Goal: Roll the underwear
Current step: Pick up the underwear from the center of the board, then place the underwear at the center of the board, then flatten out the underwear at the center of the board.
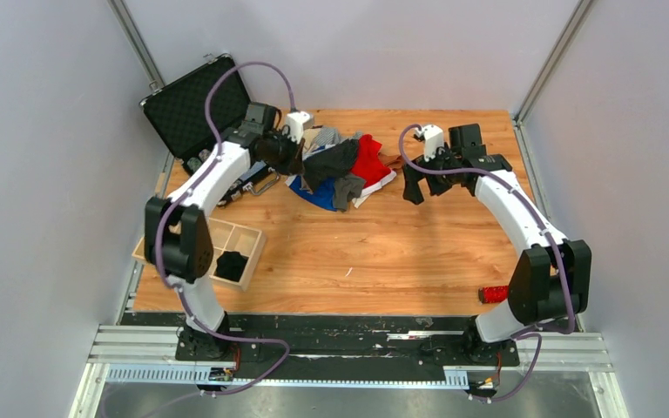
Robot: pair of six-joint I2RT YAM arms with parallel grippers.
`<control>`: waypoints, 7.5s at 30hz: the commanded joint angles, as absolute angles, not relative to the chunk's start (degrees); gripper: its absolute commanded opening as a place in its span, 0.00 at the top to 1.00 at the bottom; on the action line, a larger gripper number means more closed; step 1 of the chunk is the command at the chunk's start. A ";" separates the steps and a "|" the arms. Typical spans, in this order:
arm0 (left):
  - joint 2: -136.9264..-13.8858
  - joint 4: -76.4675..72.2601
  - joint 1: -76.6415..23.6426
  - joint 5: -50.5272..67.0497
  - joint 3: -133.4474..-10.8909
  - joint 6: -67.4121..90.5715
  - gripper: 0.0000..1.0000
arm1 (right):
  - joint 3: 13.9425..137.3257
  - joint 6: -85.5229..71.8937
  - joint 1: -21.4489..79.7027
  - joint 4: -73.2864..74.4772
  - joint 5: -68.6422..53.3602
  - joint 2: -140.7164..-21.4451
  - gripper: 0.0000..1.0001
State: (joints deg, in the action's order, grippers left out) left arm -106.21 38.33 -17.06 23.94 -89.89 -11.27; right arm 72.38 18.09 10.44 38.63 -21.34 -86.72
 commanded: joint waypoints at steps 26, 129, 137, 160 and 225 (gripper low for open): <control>-98.42 29.13 -21.36 44.61 -103.15 3.32 1.00 | 77.77 21.99 19.08 31.96 -31.05 -75.00 0.28; -101.54 31.98 -19.00 35.74 -77.61 5.73 1.00 | 59.31 25.08 23.10 28.00 -22.73 -88.00 0.96; -102.12 32.56 -18.98 34.36 -77.15 6.50 1.00 | 69.96 8.30 25.74 28.68 -30.08 -92.41 0.65; -103.40 32.80 -18.96 34.89 -77.96 6.80 1.00 | 80.23 19.83 32.17 24.45 -23.17 -111.88 0.51; -102.66 32.16 -18.72 32.42 -77.26 10.02 1.00 | 60.15 -5.20 20.61 37.88 -37.37 -100.56 0.56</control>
State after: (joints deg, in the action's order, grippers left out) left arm -104.71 33.39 -18.96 31.42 -77.41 9.76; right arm 57.87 -4.27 20.60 39.40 -37.56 -99.79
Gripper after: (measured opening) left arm 0.007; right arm 0.513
